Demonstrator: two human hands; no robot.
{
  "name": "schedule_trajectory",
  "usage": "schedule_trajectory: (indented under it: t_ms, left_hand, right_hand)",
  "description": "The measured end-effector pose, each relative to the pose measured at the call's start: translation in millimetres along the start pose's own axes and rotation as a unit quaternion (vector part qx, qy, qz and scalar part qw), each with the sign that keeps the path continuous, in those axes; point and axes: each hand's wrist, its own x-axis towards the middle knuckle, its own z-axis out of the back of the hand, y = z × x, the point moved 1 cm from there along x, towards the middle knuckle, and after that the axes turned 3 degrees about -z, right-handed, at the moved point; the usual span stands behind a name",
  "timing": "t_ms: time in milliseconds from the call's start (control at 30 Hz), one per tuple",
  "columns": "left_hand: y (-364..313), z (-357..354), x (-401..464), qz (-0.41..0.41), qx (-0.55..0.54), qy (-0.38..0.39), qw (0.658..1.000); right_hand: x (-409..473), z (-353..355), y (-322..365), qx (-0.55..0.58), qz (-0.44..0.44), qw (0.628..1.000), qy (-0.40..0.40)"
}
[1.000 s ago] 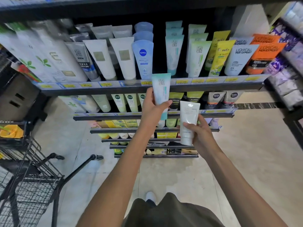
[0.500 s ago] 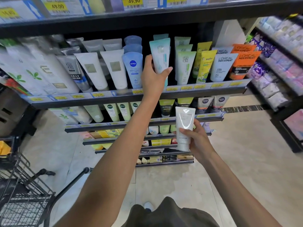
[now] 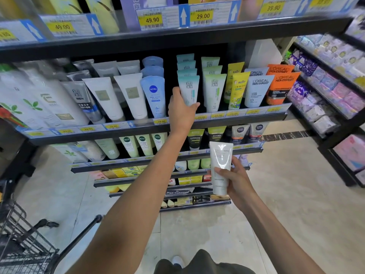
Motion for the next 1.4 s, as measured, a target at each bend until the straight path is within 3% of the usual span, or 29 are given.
schedule_trajectory:
  t_ms: [533, 800, 967, 1133, 1400]
  left_hand:
    - [-5.7, 6.1, -5.6, 0.004, 0.027, 0.027, 0.999]
    - [1.1, 35.4, -47.1, -0.061, 0.054, 0.009, 0.997]
    - [62.2, 68.6, -94.6, -0.082, 0.122, -0.013, 0.989]
    - [152.8, 92.3, -114.9, 0.017, 0.234, 0.040, 0.971]
    - [218.2, 94.8, -100.6, -0.005, 0.342, 0.118, 0.932]
  right_hand:
    - [4.0, -5.3, -4.5, 0.004, 0.005, 1.000, -0.005]
    - [9.0, -9.2, -10.5, 0.002, 0.006, 1.000, 0.002]
    - [13.6, -17.2, -15.9, 0.001, 0.007, 1.000, 0.005]
    - [24.1, -31.2, -30.4, -0.011, -0.015, 1.000, 0.020]
    - [64.4, -49.3, -73.5, -0.058, -0.045, 0.997, -0.001]
